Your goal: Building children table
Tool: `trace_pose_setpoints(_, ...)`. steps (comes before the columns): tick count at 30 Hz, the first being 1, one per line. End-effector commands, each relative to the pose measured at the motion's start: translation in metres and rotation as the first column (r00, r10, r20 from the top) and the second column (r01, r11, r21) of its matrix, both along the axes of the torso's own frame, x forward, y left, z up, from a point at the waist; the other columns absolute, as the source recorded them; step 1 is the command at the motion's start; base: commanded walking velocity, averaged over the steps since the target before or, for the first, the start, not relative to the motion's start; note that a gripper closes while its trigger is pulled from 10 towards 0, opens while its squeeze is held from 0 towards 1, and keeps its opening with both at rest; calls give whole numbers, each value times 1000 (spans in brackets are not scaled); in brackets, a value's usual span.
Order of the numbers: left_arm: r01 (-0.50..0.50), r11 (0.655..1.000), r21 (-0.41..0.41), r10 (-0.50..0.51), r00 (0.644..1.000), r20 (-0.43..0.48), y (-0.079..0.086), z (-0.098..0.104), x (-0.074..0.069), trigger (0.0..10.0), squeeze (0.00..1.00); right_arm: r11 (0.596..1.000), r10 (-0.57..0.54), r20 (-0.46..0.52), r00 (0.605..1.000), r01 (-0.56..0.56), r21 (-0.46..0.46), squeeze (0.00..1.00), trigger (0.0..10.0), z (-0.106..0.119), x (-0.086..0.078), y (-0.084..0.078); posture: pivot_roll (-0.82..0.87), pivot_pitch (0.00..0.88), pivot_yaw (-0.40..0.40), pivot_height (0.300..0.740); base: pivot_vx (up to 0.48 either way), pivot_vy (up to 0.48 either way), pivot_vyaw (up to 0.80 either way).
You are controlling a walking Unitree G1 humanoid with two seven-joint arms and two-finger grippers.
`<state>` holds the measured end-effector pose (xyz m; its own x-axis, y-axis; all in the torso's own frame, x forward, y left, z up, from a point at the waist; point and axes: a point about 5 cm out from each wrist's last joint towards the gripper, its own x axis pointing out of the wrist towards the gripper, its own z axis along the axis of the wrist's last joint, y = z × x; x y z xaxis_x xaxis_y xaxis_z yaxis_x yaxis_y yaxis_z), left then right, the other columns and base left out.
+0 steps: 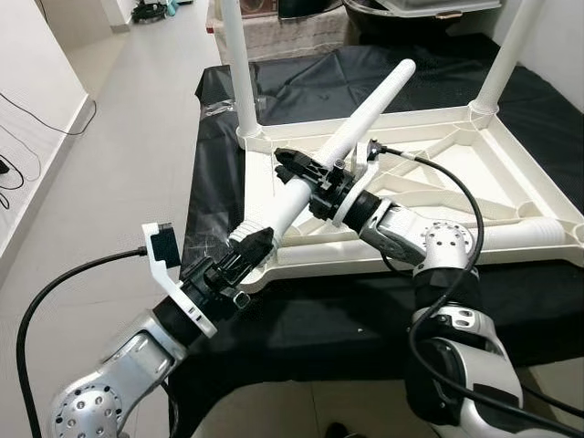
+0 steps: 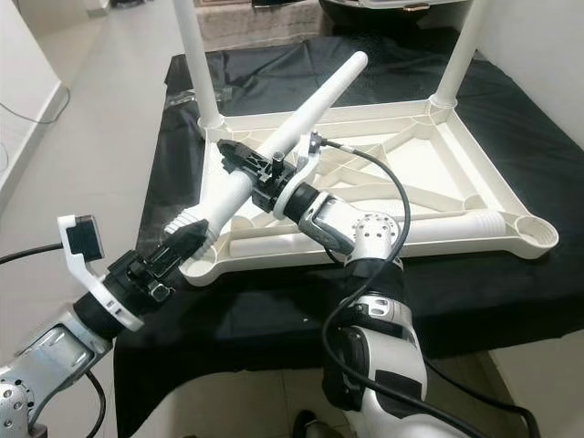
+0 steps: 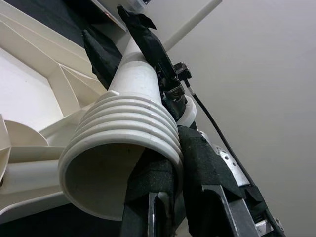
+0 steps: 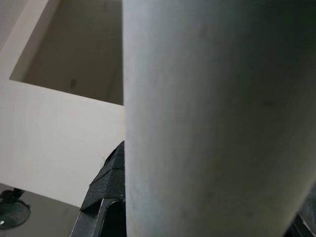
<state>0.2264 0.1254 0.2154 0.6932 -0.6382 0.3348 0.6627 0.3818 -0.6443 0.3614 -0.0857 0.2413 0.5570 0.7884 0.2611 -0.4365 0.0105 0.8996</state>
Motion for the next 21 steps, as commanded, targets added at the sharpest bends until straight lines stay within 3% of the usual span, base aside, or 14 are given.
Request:
trace_pose_setpoints(1,45,999,17,-44,999,-25,-6,-5,-4,10000,0,1000,9,10,1000,-9,-9,0,0,3,0,7,7,163,7,740,0,0,0)
trace_pose_setpoints(6,63,998,-8,-63,993,-102,-7,-14,-3,10000,0,1000,8,17,1000,-8,6,0,0,6,0,8,7,160,6,740,0,0,0)
trace_pose_setpoints(7,31,999,-27,-35,990,-136,-4,-17,0,10000,1000,1000,9,17,1000,-9,10,0,0,5,0,8,8,159,5,740,0,0,0)
trace_pose_setpoints(13,2,1000,-18,-5,989,-149,4,-20,3,10000,1000,999,-1,24,1000,0,36,0,0,10,1,7,12,154,6,740,0,0,0)
trace_pose_setpoints(16,-22,999,33,27,985,-170,10,-28,3,10000,1000,998,-31,51,998,28,63,0,0,20,5,3,13,150,8,740,0,0,0)
trace_pose_setpoints(17,-30,998,49,39,982,-183,12,-32,2,10000,51,996,-59,63,996,54,74,0,0,24,8,1,16,144,8,740,0,0,0)
trace_pose_setpoints(18,-37,997,61,48,979,-198,15,-36,0,10000,0,991,-106,70,992,100,90,0,0,31,13,-5,16,142,9,740,0,0,0)
trace_pose_setpoints(19,-37,997,61,48,979,-198,15,-36,0,10000,0,991,-106,70,992,100,90,0,0,31,13,-5,16,142,9,740,0,0,0)
trace_pose_setpoints(20,-51,996,73,66,972,-224,19,-42,-5,10000,0,970,-219,58,974,211,119,0,0,40,24,-19,18,136,10,740,0,0,0)
trace_pose_setpoints(21,-51,996,73,66,972,-224,19,-42,-5,10000,0,970,-219,58,974,211,119,0,0,40,24,-19,18,136,10,740,0,0,0)
